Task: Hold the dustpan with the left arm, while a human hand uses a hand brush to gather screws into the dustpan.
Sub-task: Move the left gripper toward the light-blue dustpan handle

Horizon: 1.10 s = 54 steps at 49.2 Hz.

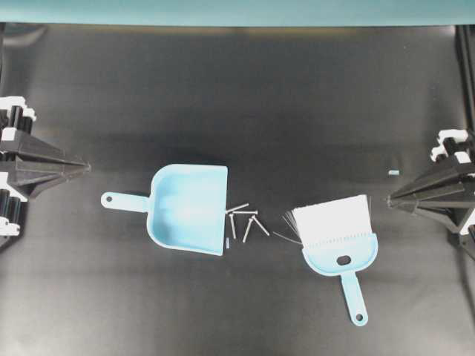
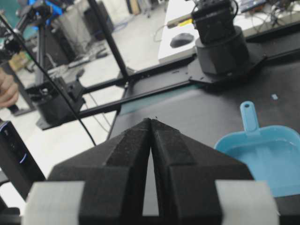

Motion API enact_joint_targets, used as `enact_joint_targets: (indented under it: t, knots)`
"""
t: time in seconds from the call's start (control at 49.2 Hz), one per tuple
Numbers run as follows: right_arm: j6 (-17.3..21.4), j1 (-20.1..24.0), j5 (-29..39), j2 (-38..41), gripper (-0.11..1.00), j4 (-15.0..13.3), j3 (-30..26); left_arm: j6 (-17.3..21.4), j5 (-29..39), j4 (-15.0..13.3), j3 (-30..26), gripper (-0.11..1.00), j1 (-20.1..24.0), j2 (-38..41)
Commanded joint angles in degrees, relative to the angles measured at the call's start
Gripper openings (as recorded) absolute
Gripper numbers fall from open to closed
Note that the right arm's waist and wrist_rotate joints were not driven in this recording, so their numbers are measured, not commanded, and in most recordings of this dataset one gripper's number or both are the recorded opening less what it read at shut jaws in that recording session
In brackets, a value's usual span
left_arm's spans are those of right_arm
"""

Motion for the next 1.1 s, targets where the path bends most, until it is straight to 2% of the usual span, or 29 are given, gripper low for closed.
enact_joint_targets:
  t: [0.0, 0.081, 0.244, 0.386, 0.528, 0.61, 0.874, 1.077]
  knots:
    - [0.00, 0.00, -0.26, 0.35, 0.04, 0.09, -0.53, -0.62, 1.49, 2.29, -1.32, 0.06, -0.35, 1.14]
    - [0.09, 0.00, 1.23, 0.00, 0.00, 0.09, 0.18, -0.79, 3.69, 2.29, -1.32, 0.00, -0.35, 2.20]
    - [0.00, 0.00, 7.73, -2.29, 0.00, 0.09, 0.35, -1.41, 7.12, 2.37, -1.32, 0.00, -0.09, 3.52]
    - [0.00, 0.00, 13.18, -5.45, 0.00, 0.09, 2.11, -1.49, 14.85, 2.29, -1.49, 0.00, -0.09, 6.59]
    - [0.00, 0.00, 14.41, -8.96, 0.00, 0.09, 4.22, -0.97, 21.88, 2.37, -2.11, 0.00, 0.00, 11.16]
    - [0.09, 0.00, 14.85, -10.81, 0.00, 0.09, 5.27, -0.70, 23.47, 2.37, -2.37, 0.00, 0.26, 13.10]
    - [0.09, 0.00, 17.31, -16.00, 0.00, 0.09, 8.35, 0.79, 23.64, 2.46, -2.55, 0.00, 1.85, 18.54]
    - [0.00, 0.00, 24.35, -20.30, 0.00, 0.09, 9.05, 3.08, 19.69, 2.46, -2.02, 0.00, 2.90, 25.49]
